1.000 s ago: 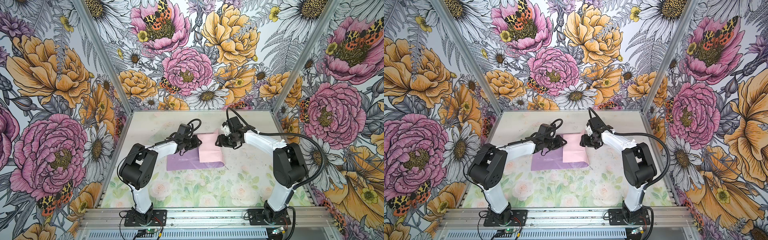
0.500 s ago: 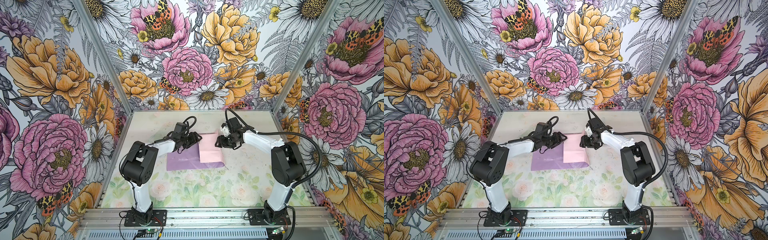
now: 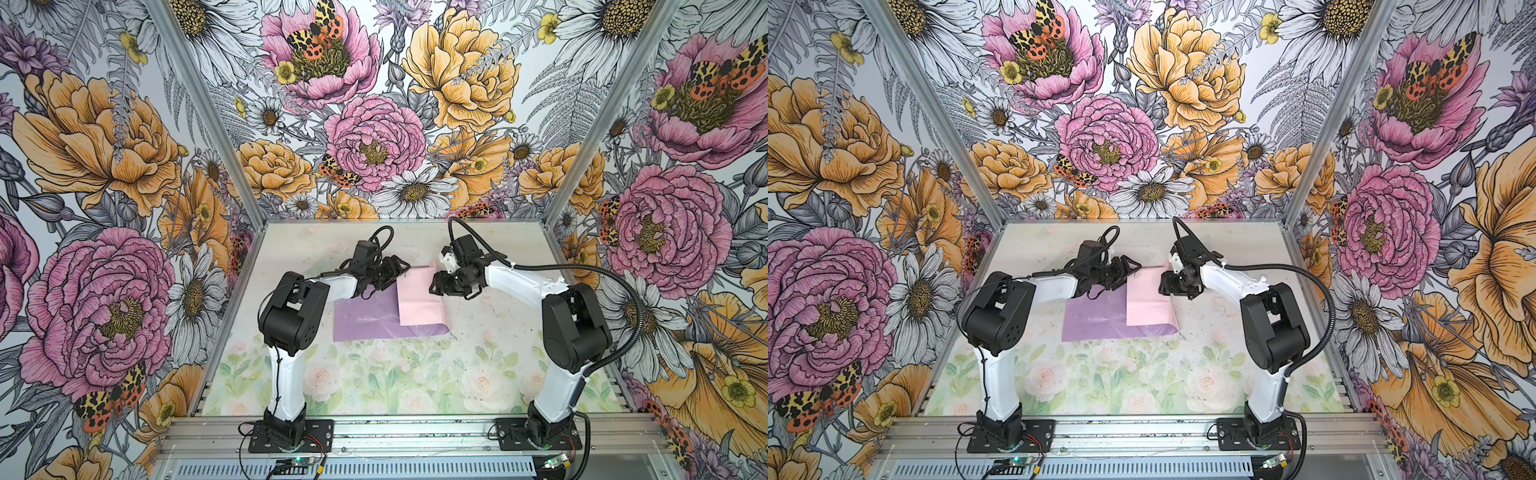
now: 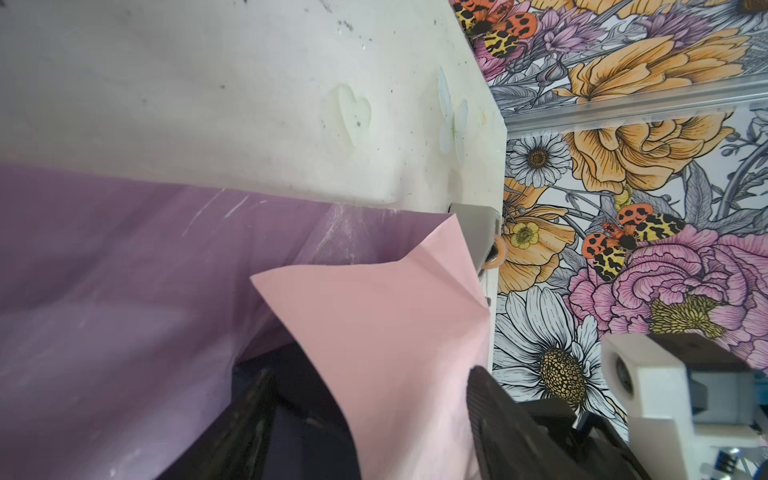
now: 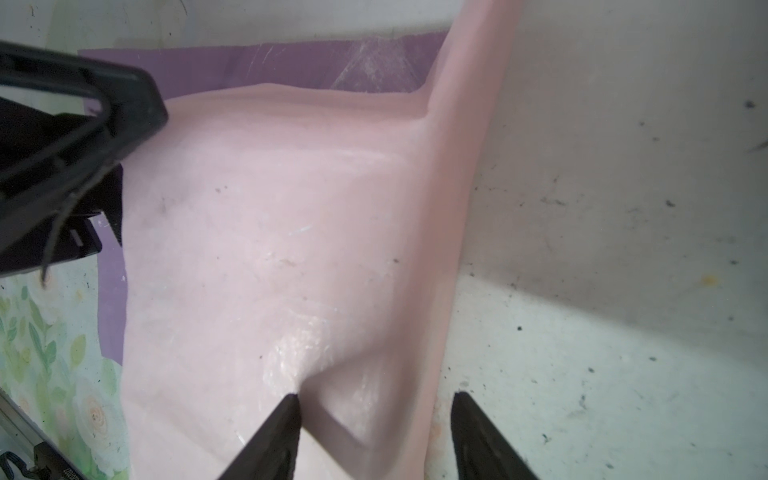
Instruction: Wrap the gift box in paper
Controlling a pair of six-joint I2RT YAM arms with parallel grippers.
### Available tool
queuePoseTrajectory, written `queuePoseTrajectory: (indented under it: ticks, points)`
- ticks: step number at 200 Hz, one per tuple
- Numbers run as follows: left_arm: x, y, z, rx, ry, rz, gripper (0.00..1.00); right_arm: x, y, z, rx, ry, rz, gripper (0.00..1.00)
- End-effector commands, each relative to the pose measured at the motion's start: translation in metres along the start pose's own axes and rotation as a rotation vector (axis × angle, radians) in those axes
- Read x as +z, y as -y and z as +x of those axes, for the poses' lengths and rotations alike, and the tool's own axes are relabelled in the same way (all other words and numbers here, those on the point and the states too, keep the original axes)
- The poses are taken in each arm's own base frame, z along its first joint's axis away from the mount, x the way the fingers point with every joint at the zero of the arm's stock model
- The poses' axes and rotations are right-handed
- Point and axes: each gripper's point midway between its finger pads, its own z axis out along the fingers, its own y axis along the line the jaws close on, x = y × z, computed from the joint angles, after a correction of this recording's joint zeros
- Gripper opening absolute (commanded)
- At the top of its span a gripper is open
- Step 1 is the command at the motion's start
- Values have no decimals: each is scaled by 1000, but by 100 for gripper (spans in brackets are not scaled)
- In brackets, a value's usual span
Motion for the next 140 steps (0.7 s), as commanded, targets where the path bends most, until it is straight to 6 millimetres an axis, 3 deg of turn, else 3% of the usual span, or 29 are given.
queuePoseTrajectory:
  ticks: [1,43,100,140]
  points:
    - [8,14,-11,10,8,59,73,22,14,23,-5,-87,65,60]
    - [20,12,-20,17,-2,71,73,24,15,26,-7,-96,70,60]
    - [28,24,-32,50,-12,118,69,26,16,27,-10,-102,72,60]
    - [33,27,-36,67,-24,138,56,28,17,29,-10,-107,72,59]
